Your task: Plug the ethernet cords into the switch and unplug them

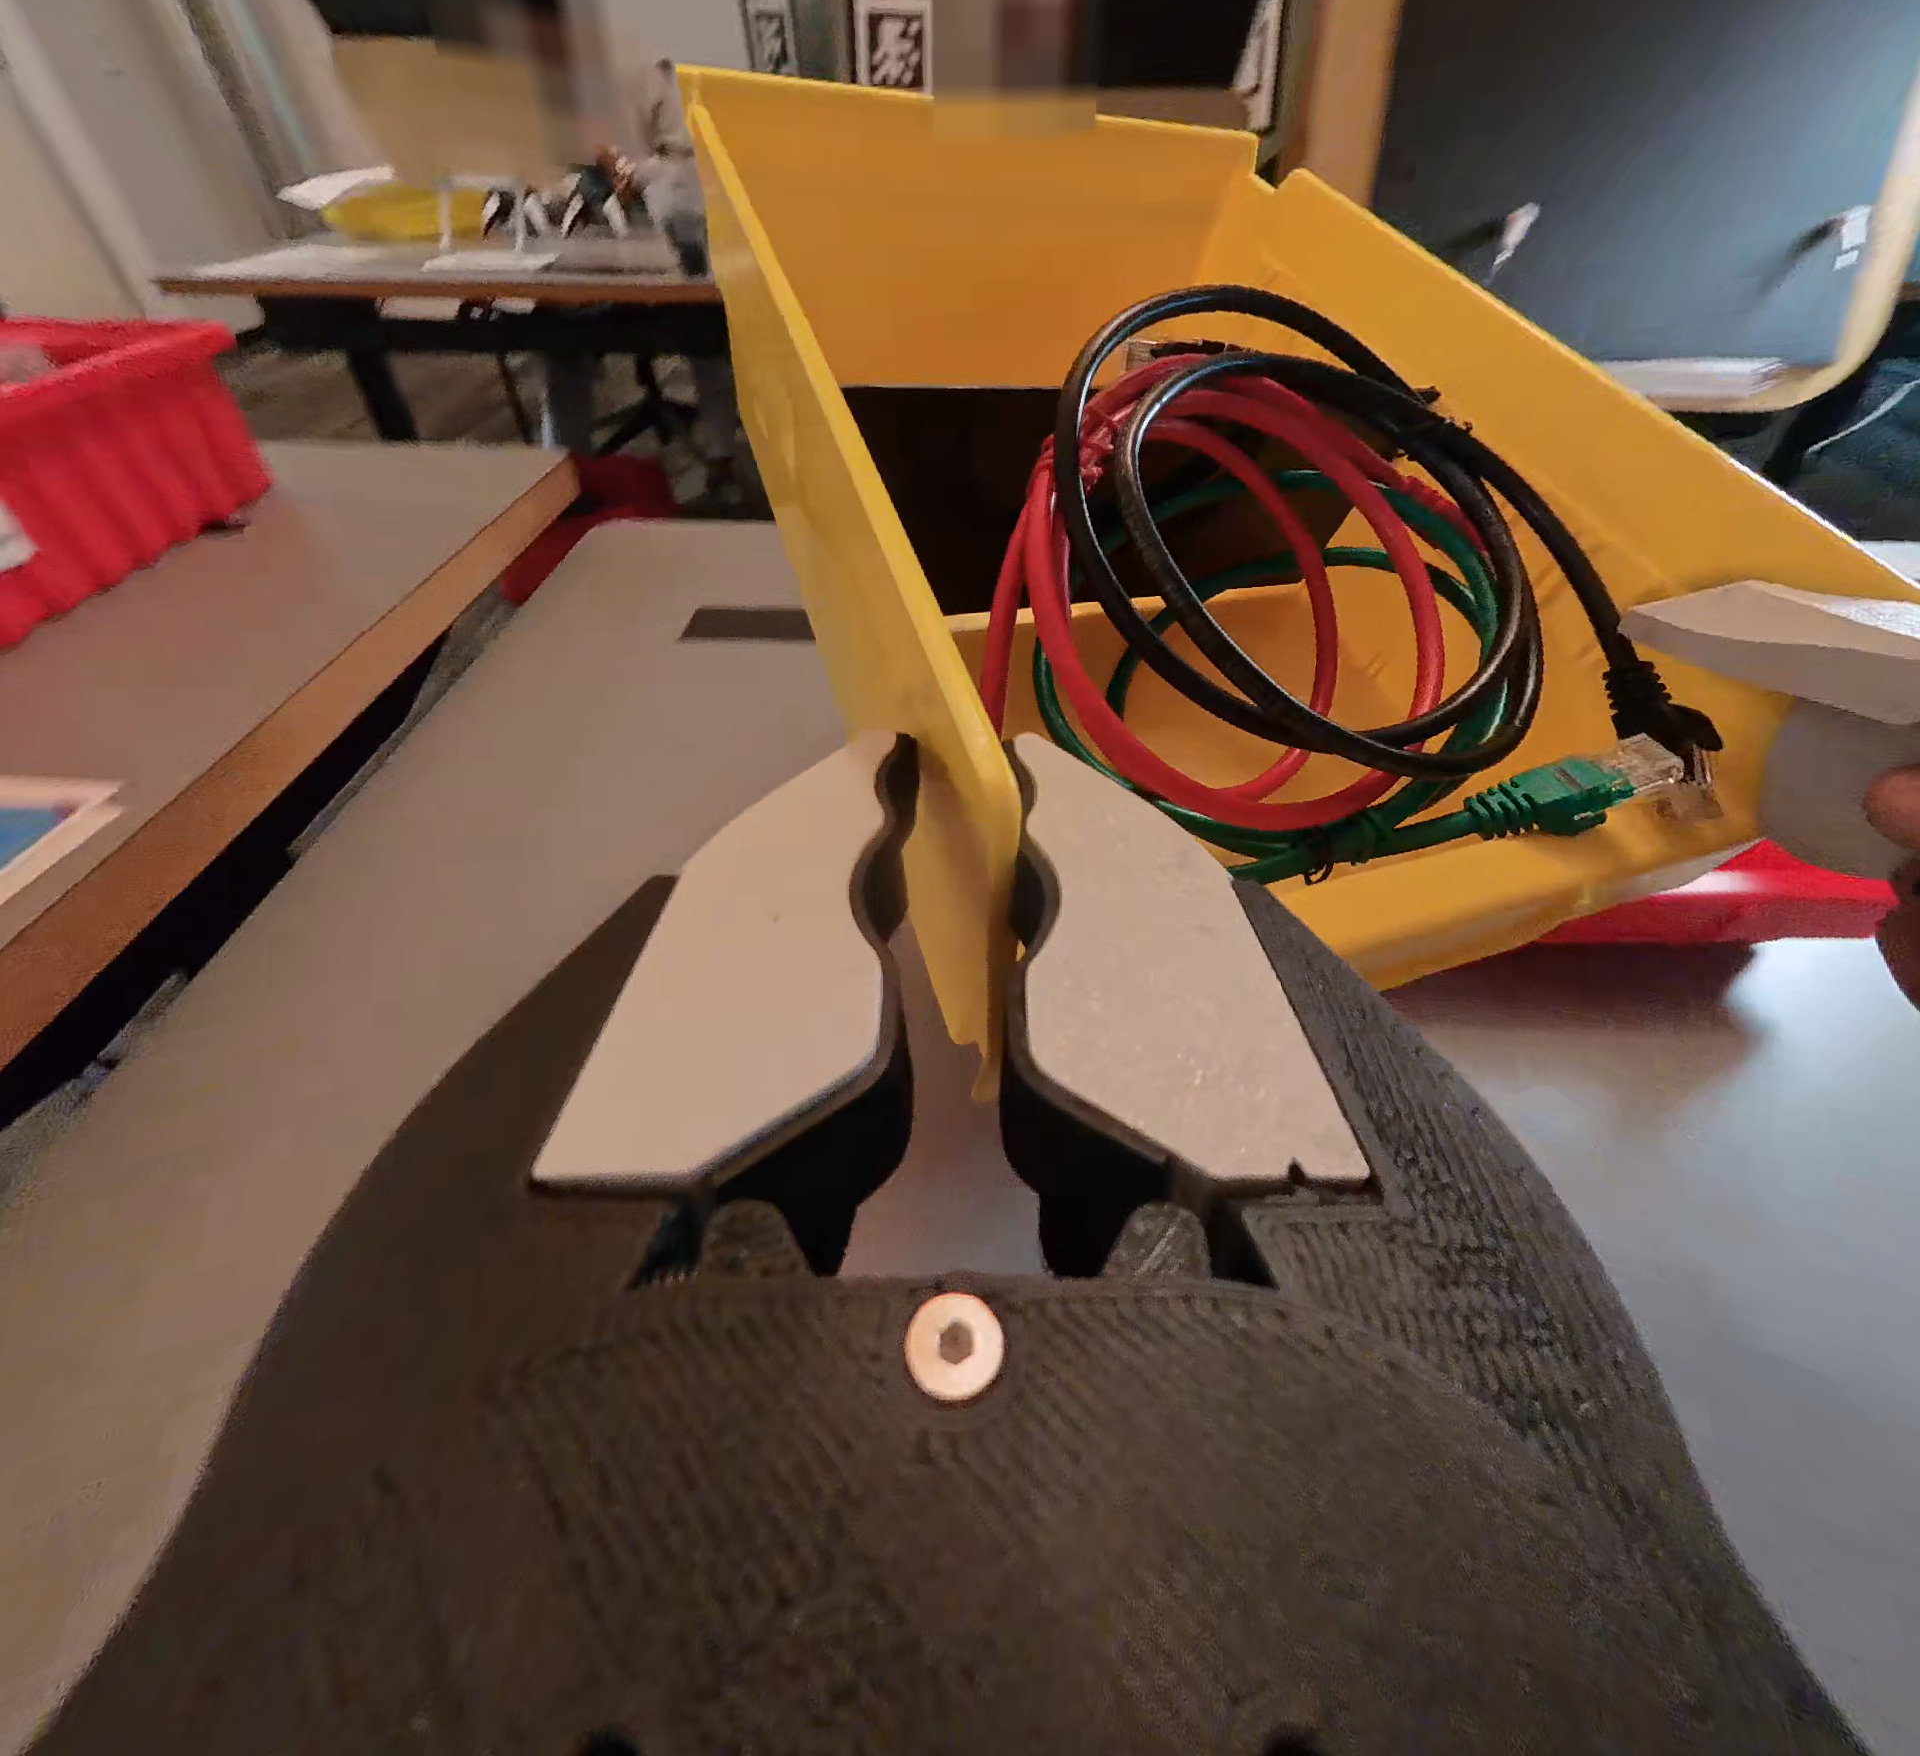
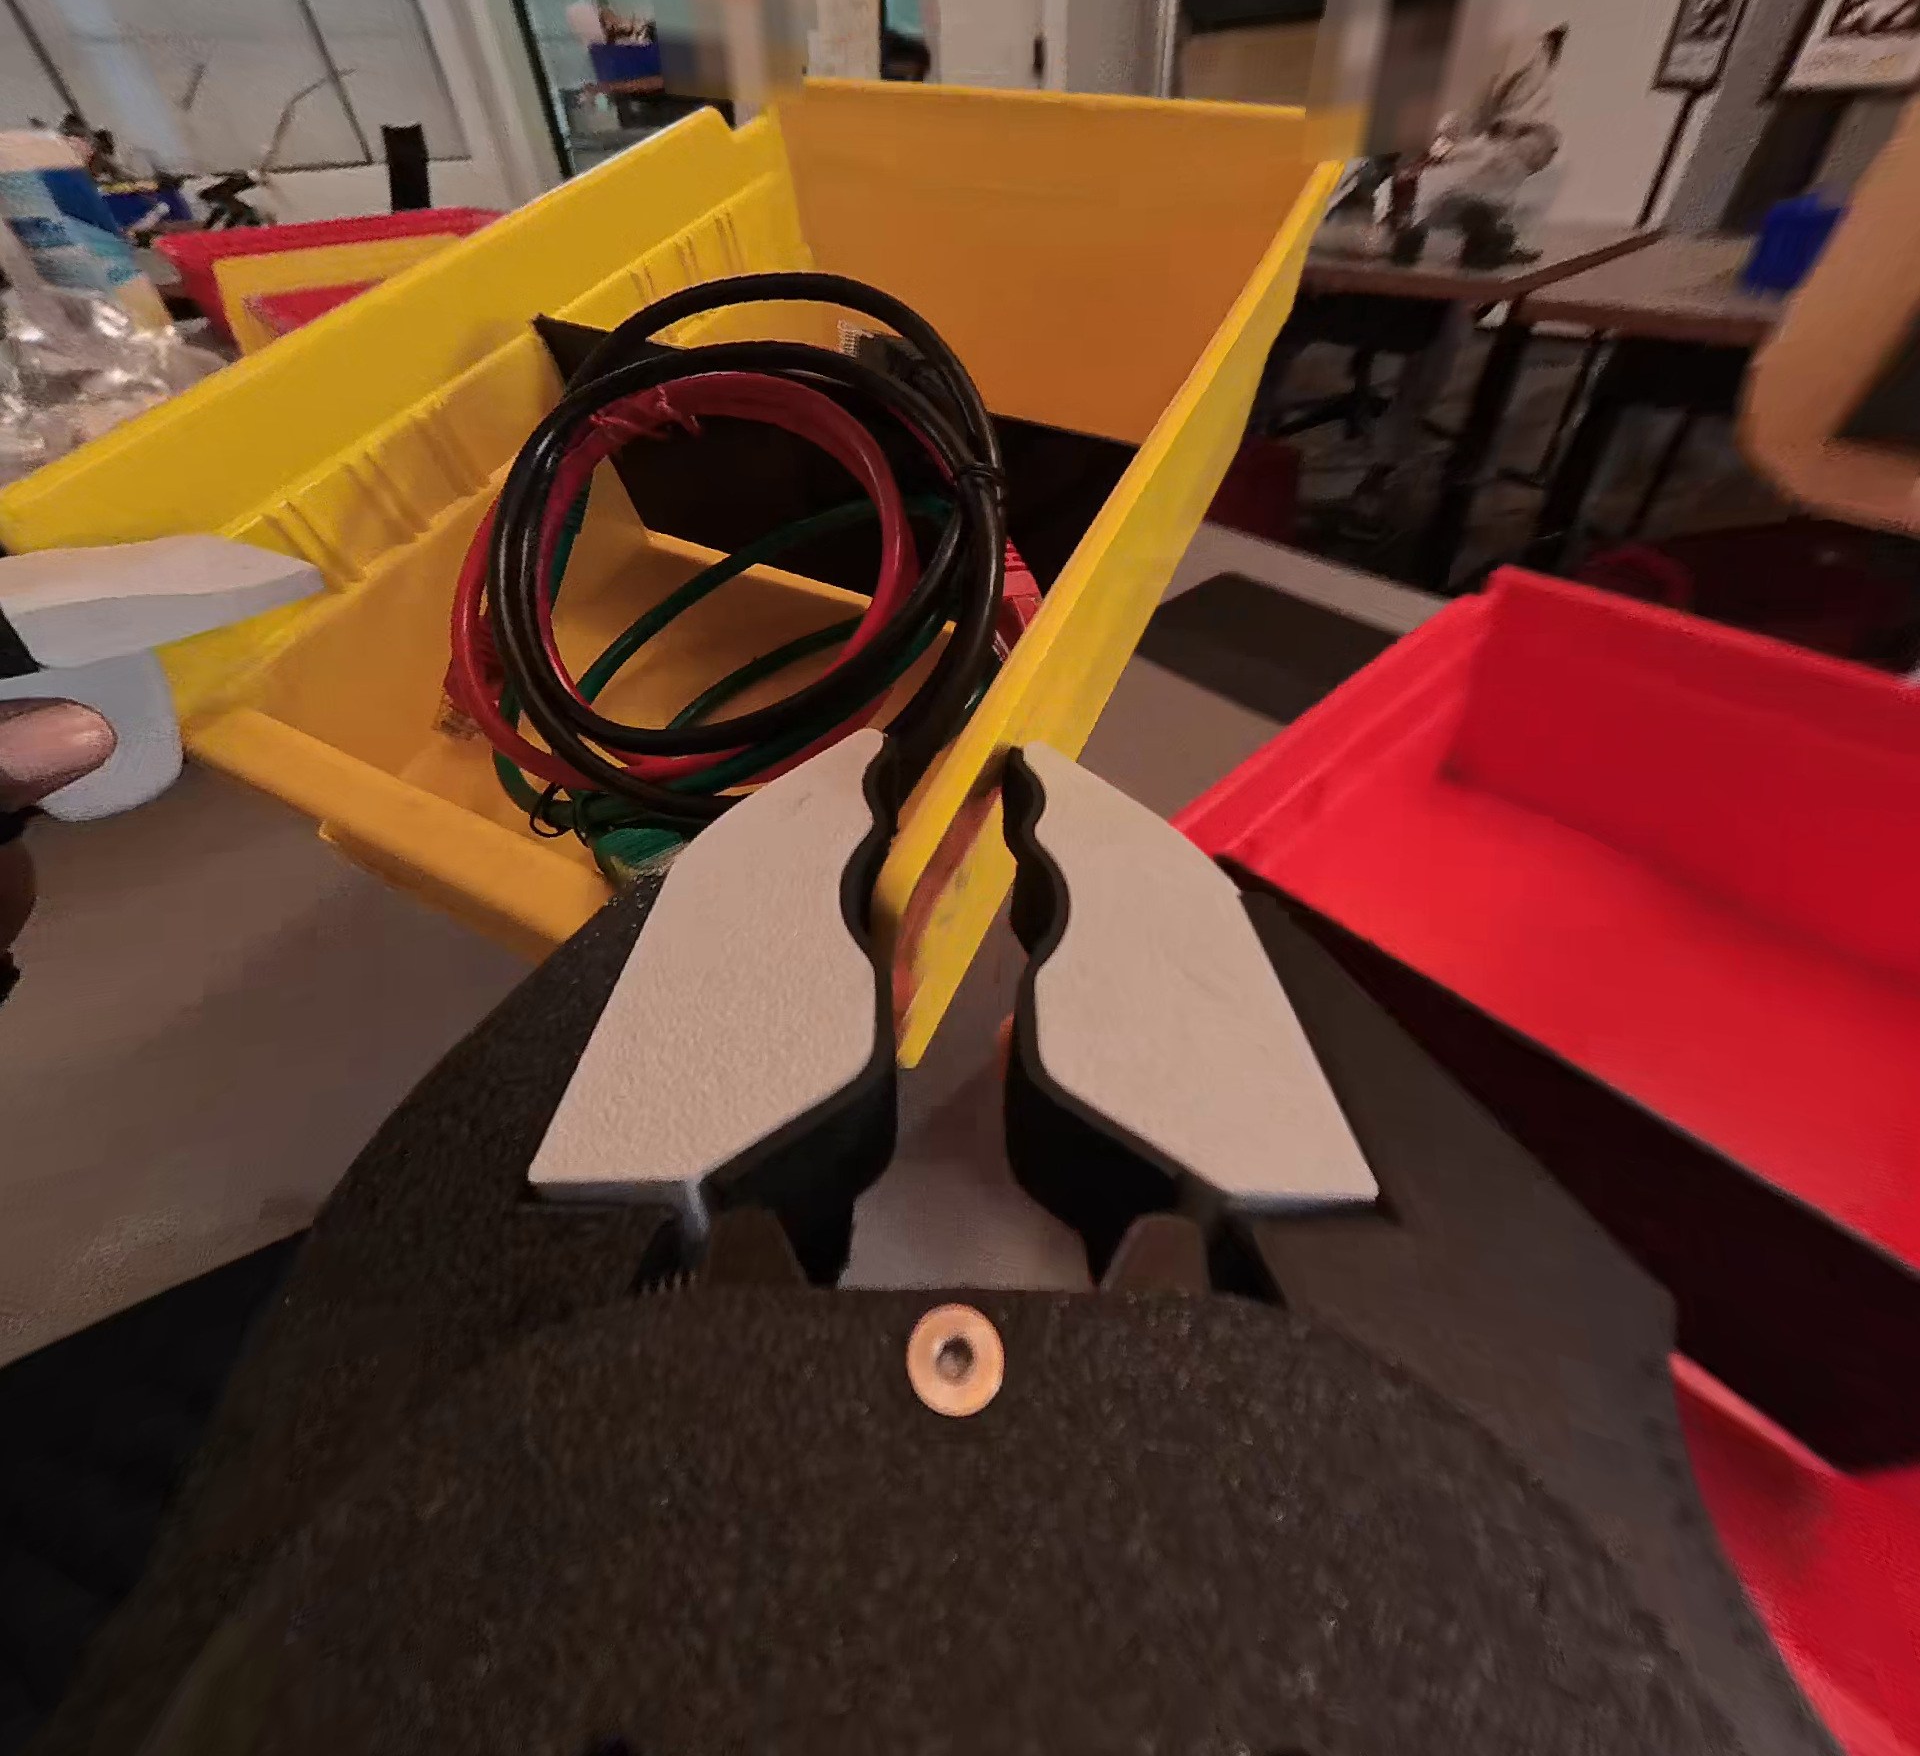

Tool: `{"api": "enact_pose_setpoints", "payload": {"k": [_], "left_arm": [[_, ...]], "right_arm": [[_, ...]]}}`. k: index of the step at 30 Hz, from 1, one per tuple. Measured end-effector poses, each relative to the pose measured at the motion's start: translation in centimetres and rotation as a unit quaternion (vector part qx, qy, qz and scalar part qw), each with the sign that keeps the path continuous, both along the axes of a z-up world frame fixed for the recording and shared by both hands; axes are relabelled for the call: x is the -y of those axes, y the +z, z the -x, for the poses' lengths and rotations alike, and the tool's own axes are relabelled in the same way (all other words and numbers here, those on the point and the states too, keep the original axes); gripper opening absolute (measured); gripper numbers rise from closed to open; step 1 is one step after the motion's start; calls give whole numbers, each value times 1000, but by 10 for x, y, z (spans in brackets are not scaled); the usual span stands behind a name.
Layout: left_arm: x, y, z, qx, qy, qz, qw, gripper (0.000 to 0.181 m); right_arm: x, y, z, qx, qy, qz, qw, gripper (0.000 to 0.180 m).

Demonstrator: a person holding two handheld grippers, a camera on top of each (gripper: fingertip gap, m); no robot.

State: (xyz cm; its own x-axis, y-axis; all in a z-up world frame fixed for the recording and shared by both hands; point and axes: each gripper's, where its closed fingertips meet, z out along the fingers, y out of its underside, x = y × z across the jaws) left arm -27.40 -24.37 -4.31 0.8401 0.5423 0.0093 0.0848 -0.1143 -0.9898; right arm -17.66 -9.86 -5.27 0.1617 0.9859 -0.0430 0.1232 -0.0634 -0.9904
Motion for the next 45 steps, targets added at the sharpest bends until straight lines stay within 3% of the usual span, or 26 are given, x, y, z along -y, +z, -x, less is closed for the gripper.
{"api": "enact_pose_setpoints", "payload": {"k": [4,12,13,16,20,23,27,29,31,32,38,45], "left_arm": [[17,-43,28,25,12,32,999,14],[-22,-122,49,97,-6,94,991,9],[-29,-122,47,94,-21,100,990,12],[-42,-113,31,107,-87,118,983,42],[-35,-76,24,-15,-96,140,985,51],[-41,-77,-7,-69,-170,230,956,55],[-55,-112,-49,-101,-285,357,884,60],[-61,-134,-45,-145,-294,434,839,63],[-65,-156,-42,-152,-311,494,797,64],[-68,-164,-42,-151,-319,510,785,63],[-81,-172,-53,-183,-345,517,762,35],[-99,-170,-61,-218,-333,498,771,31]], "right_arm": [[13,-49,30,36,17,29,999,19],[-6,-103,23,102,4,4,995,28],[-6,-103,18,108,8,-7,994,30],[-7,-91,-8,93,26,-44,994,36],[-24,-83,-46,157,81,-142,974,53],[-53,-105,-72,281,131,-226,924,64],[-81,-134,-83,400,164,-267,861,70],[-84,-151,-82,440,181,-265,838,62],[-88,-162,-80,451,173,-271,833,36],[-91,-161,-81,441,165,-283,836,31],[-103,-150,-148,423,132,-241,863,33],[-127,-153,-241,442,66,-250,859,34]]}}
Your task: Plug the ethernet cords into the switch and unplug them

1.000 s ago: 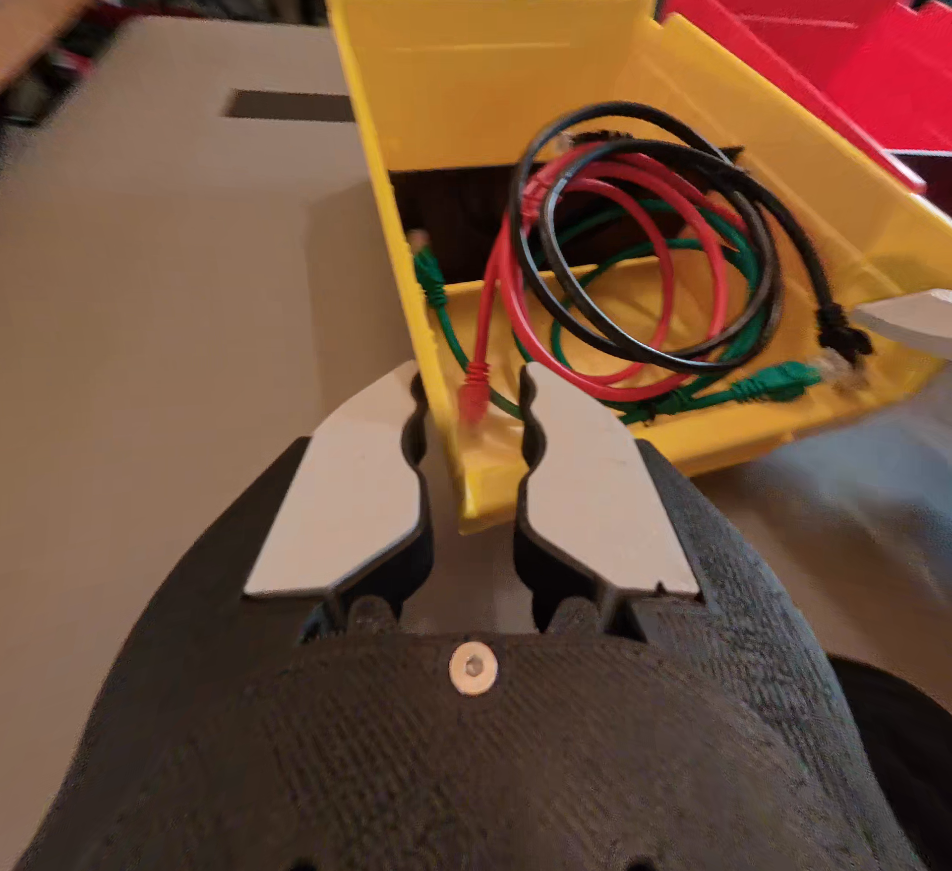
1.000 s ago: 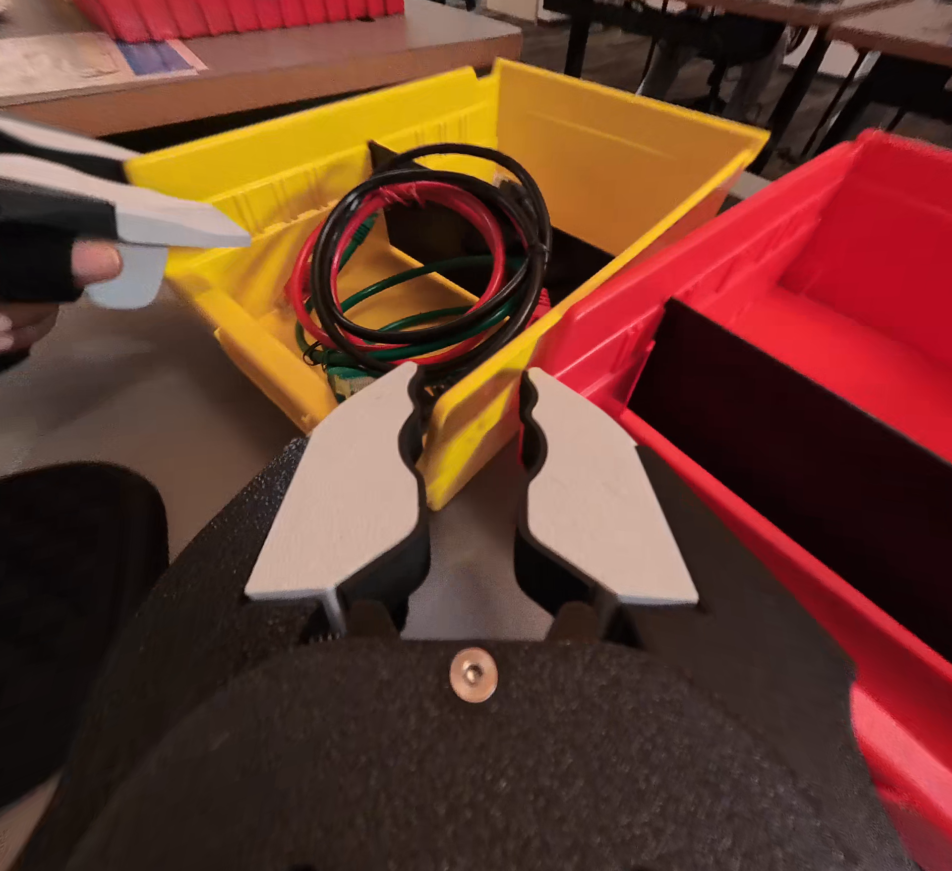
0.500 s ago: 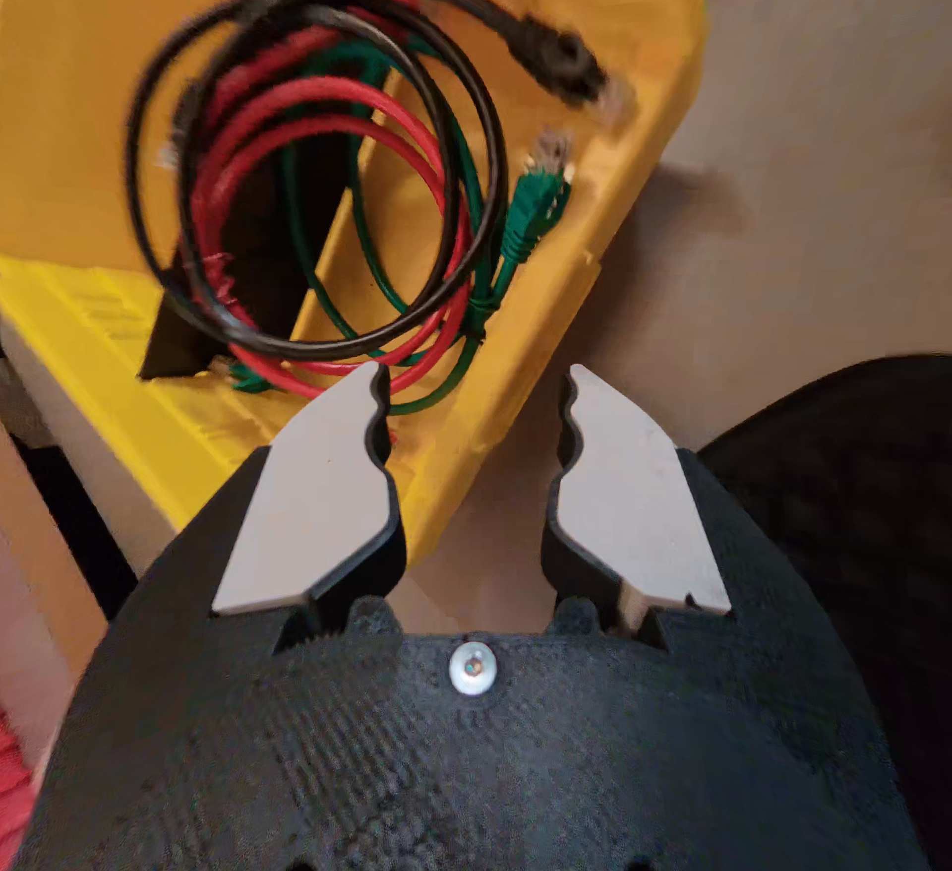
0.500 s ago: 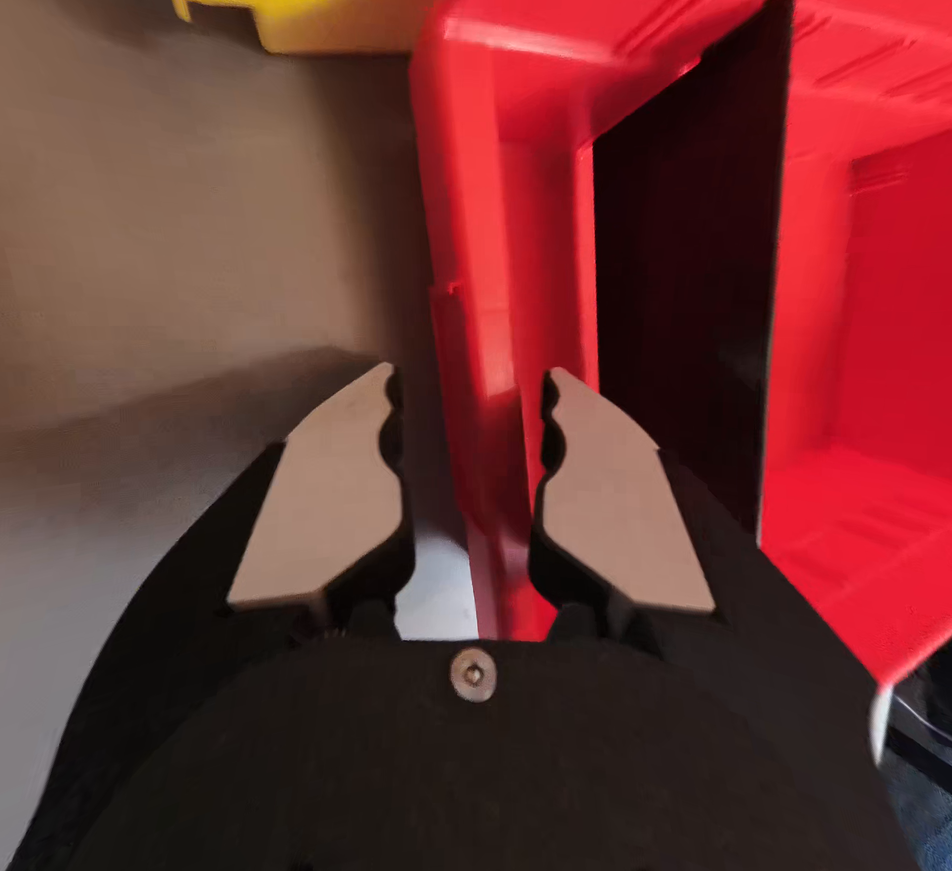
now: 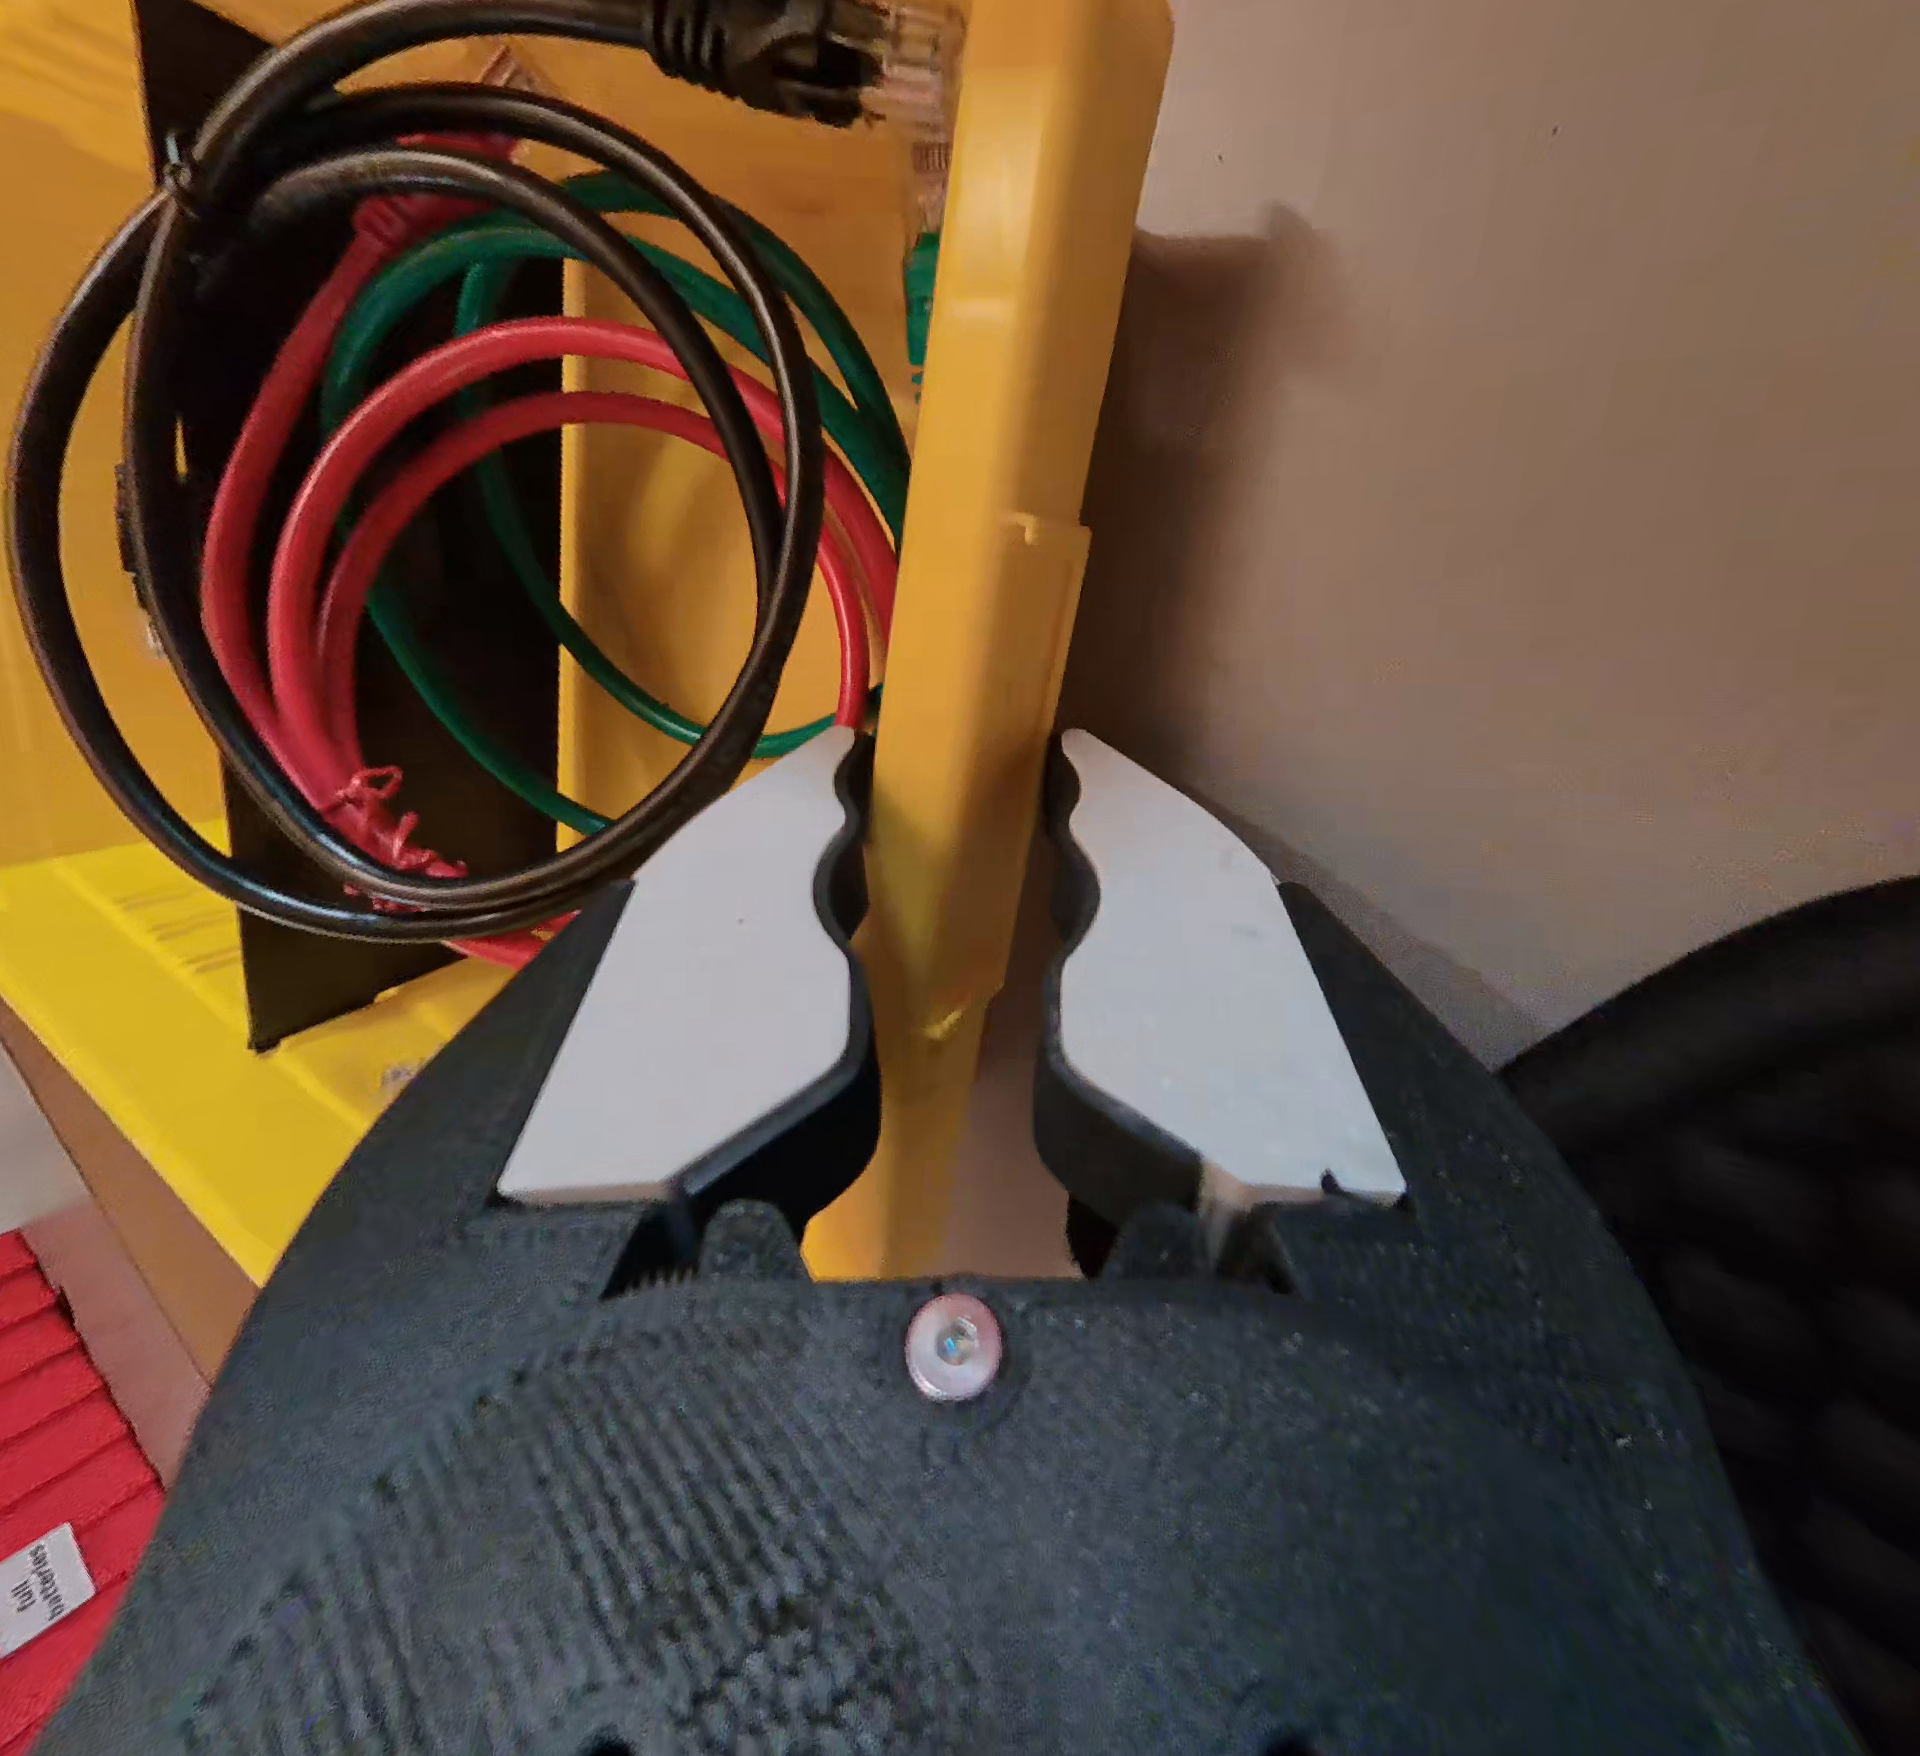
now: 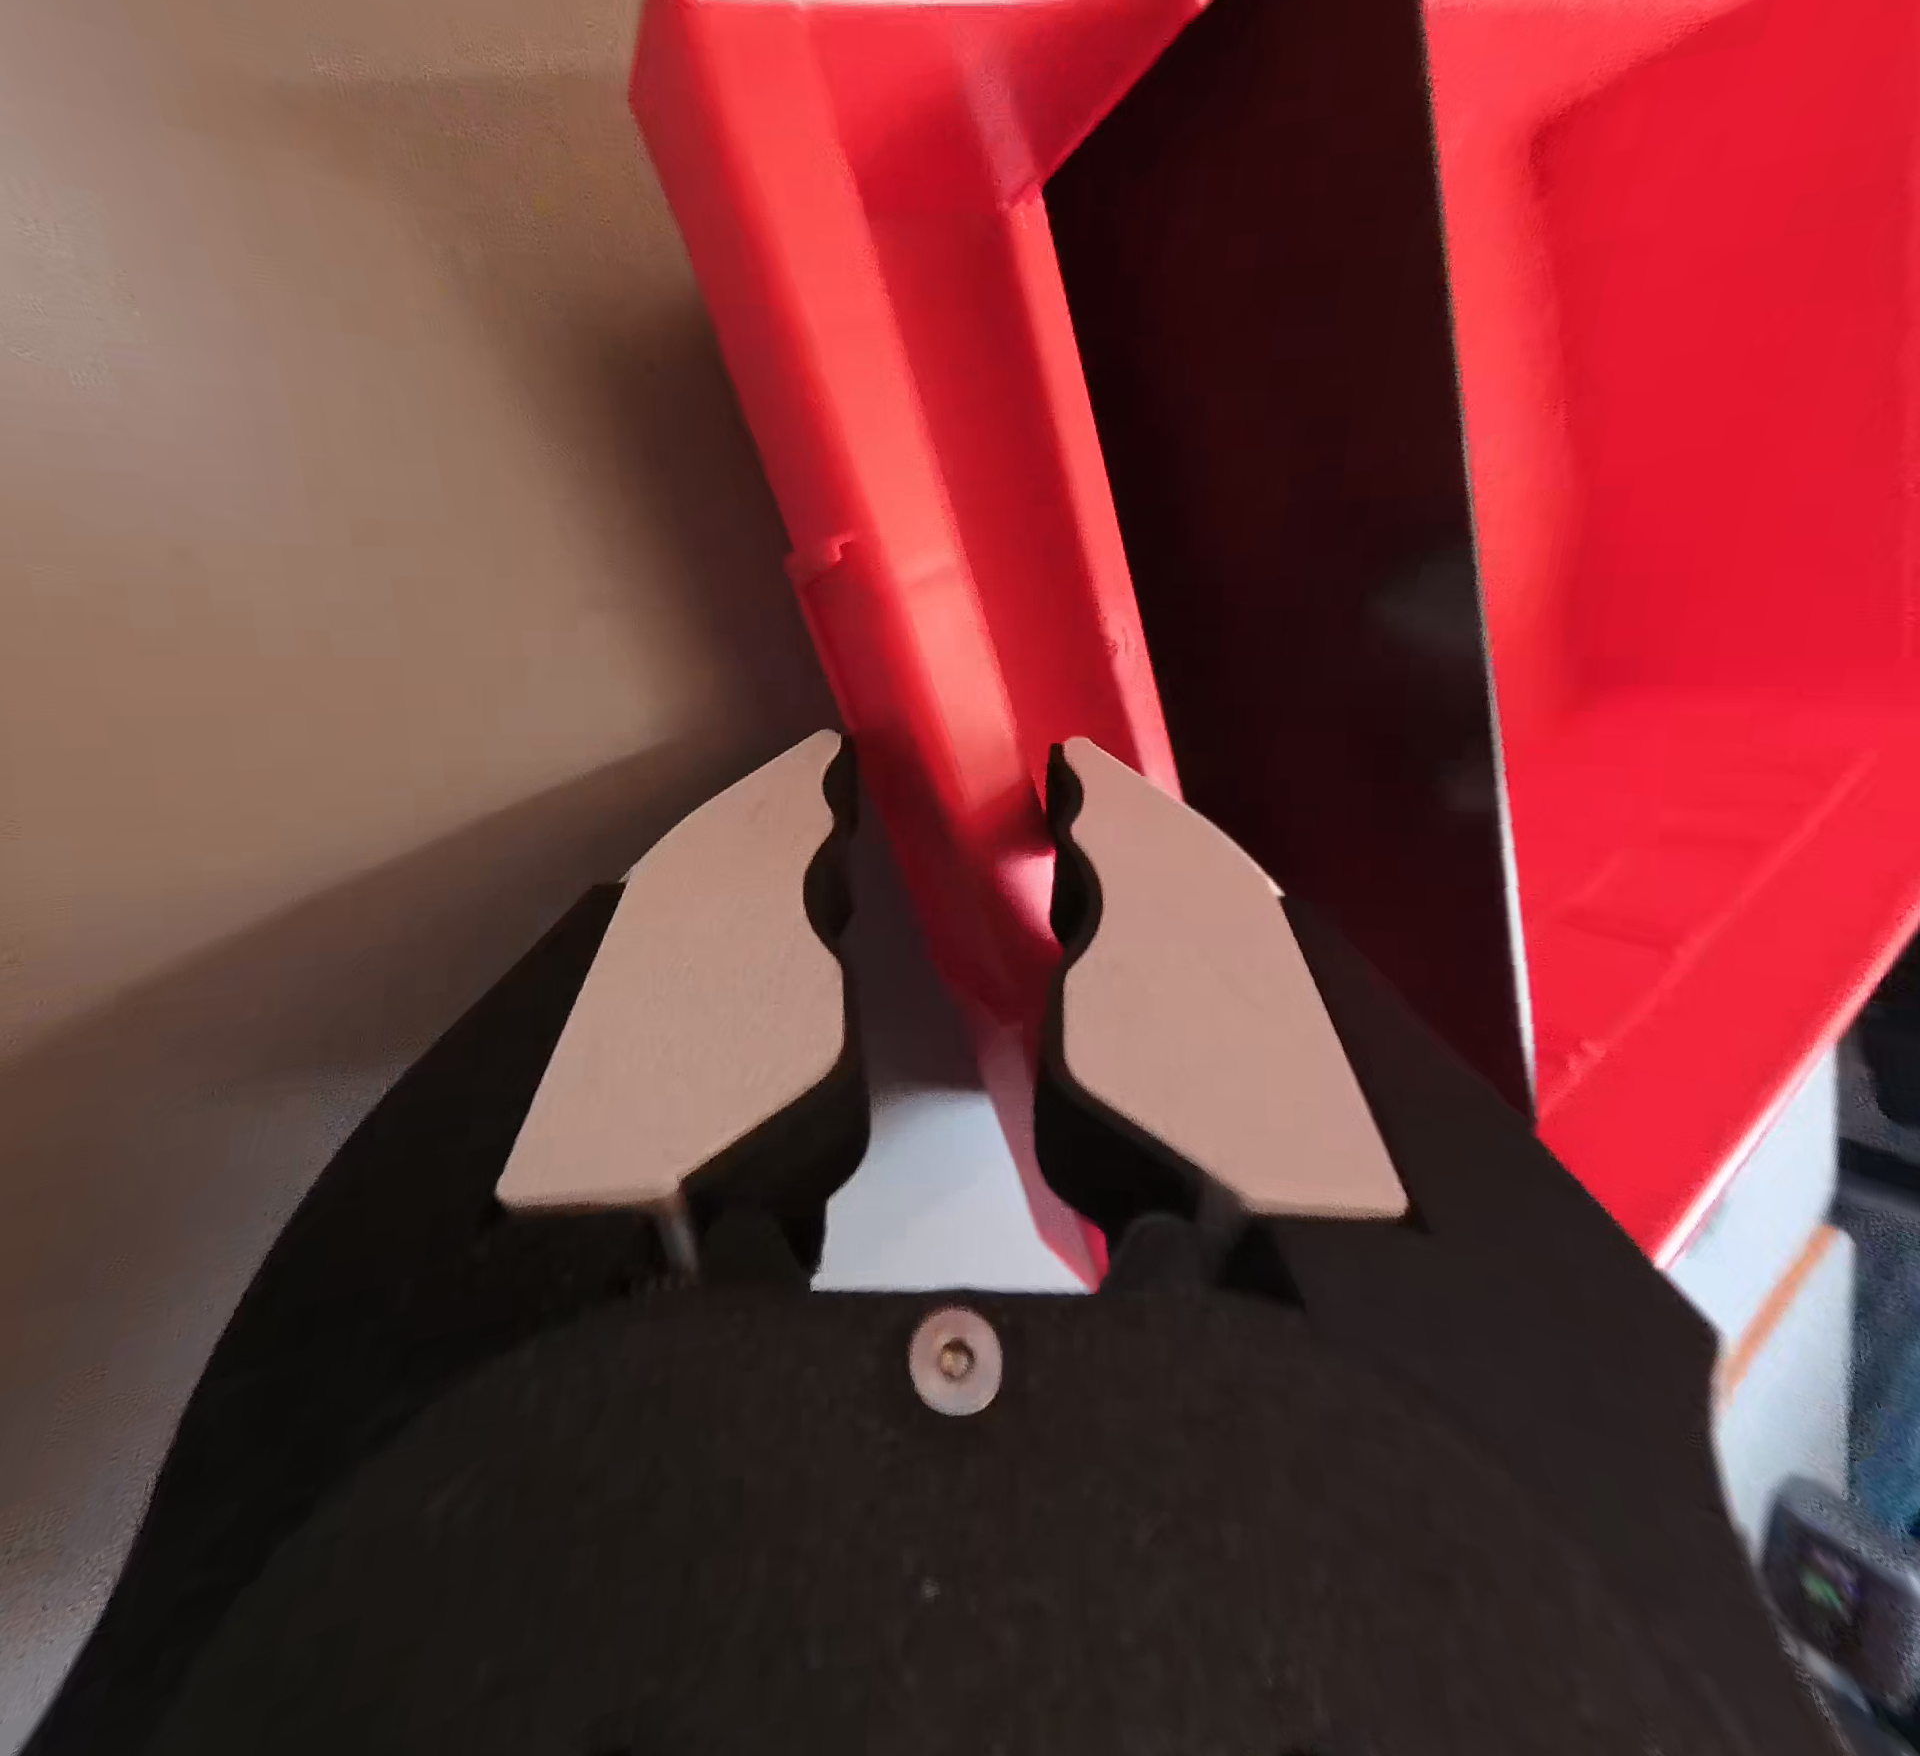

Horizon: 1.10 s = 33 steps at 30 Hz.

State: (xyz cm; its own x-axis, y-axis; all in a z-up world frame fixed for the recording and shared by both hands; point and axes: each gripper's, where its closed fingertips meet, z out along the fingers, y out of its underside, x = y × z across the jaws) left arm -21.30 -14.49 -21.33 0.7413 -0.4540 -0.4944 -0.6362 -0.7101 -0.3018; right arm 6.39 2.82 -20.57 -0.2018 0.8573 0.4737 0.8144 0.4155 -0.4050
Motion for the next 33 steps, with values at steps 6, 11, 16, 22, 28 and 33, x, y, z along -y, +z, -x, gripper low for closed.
{"api": "enact_pose_setpoints", "payload": {"k": [6,11,16,22,28,33], "left_arm": [[-17,-1,-7,13,-3,2,1000,30],[-30,-2,-5,47,6,-9,999,30],[-42,-1,10,65,37,-38,997,36],[-42,61,-1,239,33,-116,963,48],[-71,146,80,264,120,-215,933,44],[-110,126,146,200,181,-106,957,43]], "right_arm": [[-49,-1,-30,-3,-58,-34,998,33],[-100,-2,-40,-2,-101,-39,994,33],[-133,0,-41,-19,-130,-56,990,34],[-111,29,-27,-153,-104,-16,983,46],[-74,83,-4,-333,-44,41,941,44],[-70,86,-3,-375,-45,82,922,44]]}}
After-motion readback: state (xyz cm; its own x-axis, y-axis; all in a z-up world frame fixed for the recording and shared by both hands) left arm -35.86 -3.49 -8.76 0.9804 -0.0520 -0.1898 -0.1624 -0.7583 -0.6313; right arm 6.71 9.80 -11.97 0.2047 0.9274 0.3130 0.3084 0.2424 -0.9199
